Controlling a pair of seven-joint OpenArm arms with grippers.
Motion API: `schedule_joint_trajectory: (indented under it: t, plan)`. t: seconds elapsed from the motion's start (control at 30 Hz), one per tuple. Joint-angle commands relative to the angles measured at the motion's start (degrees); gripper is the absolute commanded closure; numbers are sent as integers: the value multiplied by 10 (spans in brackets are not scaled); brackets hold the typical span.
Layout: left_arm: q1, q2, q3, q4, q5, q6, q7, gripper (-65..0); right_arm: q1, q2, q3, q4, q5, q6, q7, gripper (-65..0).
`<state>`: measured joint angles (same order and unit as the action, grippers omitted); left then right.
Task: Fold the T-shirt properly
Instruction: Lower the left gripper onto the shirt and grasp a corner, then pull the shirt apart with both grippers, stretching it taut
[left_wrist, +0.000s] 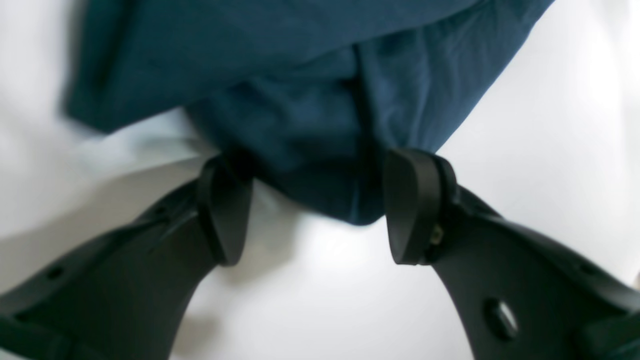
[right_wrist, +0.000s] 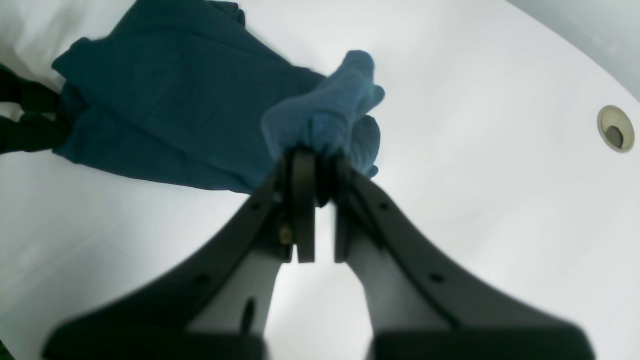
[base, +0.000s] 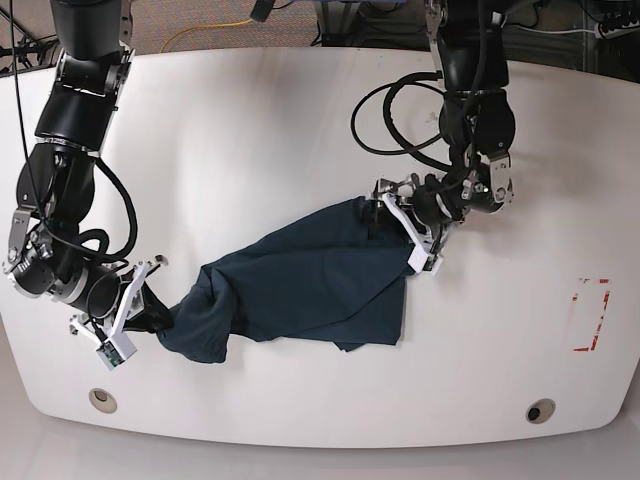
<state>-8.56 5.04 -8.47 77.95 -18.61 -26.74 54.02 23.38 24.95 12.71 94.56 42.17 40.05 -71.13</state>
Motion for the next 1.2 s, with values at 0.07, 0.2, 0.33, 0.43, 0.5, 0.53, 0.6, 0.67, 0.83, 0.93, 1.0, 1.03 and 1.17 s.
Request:
schedule_joint_trajectory:
  t: [0.07,0.2,0.33,0.43,0.5,0.53,0.6,0.67,0.83,0.93,1.0,1.03,1.17]
  plan:
    - [-23,5,1,-23,-9,16,-17,-383,15,9,4,12,9,-1,14,-27]
    - [-24,5,1,-44,-9,34,-18,-300,14,13,18,12,9,-1,13,-27]
    - [-24,0,1,-44,-9,48,-35,-81,14,21,21,10,9,-1,13,-27]
    - [-24,-14,0,-44,-9,57,-36,0,14,22,21,10,9,-1,13,-27]
    - [-24,-24,-1,-29,-10,56,-34,0,14,22,21,10,9,-1,13,-27]
    - [-21,-28,-1,-13,-10,56,-34,0,14,22,21,10,5,-1,13,-27]
    - [-19,-40,-1,31,-10,55,-33,0,15,22,22,10,-12,-1,13,-27]
    - [-6,-56,-1,80,-10,54,-22,0,16,21,37,10,-28,-1,13,-27]
    - [1,-83,-2,188,-11,16,18,0,36,21,55,10,-42,-1,13,-27]
    - [-2,-104,-2,251,-10,-6,28,0,59,21,54,10,-42,-1,13,-27]
    - [-13,-119,-2,285,-9,-11,29,0,78,21,53,10,-42,-1,13,-27]
    - [-19,-126,-2,297,-9,-11,31,0,88,22,52,10,-42,-1,12,-27]
    - [-66,-152,-2,315,-9,-12,52,0,132,30,31,4,-51,-1,12,-27]
